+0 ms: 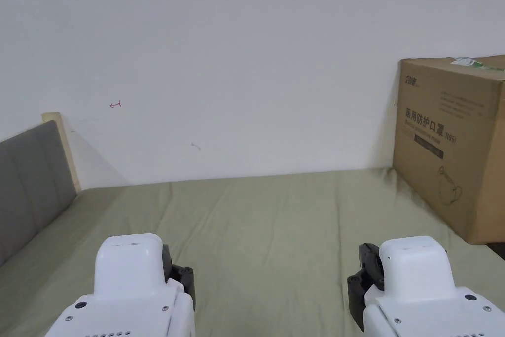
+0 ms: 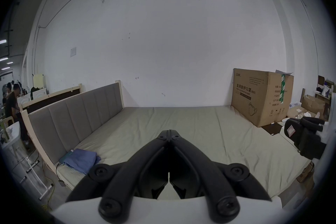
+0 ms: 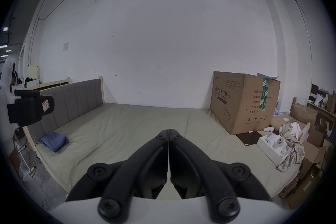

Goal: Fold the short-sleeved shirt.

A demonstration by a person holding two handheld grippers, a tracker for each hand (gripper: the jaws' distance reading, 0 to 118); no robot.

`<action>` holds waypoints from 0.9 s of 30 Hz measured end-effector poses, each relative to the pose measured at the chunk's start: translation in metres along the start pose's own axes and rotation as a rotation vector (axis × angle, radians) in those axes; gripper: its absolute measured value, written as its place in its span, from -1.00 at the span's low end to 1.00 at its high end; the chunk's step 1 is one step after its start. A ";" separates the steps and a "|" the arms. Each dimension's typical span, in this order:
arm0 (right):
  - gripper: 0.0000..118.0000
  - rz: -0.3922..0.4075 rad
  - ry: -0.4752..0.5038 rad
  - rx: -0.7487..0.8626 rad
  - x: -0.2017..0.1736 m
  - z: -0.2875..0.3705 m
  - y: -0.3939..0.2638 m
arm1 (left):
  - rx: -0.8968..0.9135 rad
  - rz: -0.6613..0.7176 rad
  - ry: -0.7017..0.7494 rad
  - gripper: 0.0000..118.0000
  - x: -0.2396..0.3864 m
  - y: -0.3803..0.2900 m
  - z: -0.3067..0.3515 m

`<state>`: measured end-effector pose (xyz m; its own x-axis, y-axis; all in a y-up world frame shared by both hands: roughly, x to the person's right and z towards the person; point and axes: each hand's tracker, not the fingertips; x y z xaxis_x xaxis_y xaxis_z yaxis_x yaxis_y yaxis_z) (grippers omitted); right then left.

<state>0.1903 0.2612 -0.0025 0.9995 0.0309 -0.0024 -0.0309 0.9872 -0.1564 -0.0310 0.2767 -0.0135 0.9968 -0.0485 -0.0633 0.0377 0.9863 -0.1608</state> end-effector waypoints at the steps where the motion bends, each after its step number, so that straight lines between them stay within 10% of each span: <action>1: -0.99 0.005 -0.006 0.005 -0.001 0.001 0.000 | 0.009 -0.001 0.010 -1.00 0.000 0.000 0.002; 10: -0.93 0.024 -0.048 0.030 0.004 -0.004 -0.001 | 0.050 0.015 -0.012 -0.93 -0.005 -0.001 0.008; 13: -0.61 0.032 -0.046 0.028 0.003 -0.005 0.000 | 0.059 -0.018 -0.028 -0.76 -0.002 -0.005 0.012; 15: -0.22 0.031 -0.046 0.030 0.003 -0.005 0.000 | 0.056 -0.014 -0.029 -0.39 -0.001 -0.005 0.012; 17: 0.33 0.032 -0.050 0.033 0.003 -0.006 -0.001 | 0.046 0.019 -0.037 0.64 -0.003 -0.004 0.011; 20: 0.41 0.029 -0.053 0.022 0.005 -0.008 -0.002 | 0.023 0.032 -0.050 0.96 -0.006 -0.005 0.006; 27: 0.97 0.004 -0.081 0.039 0.012 -0.011 -0.002 | 0.024 0.049 -0.050 1.00 -0.008 -0.004 0.011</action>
<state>0.2026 0.2581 -0.0132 0.9960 0.0457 0.0770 -0.0364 0.9923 -0.1182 -0.0385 0.2750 -0.0016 0.9998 0.0077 -0.0209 -0.0105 0.9908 -0.1347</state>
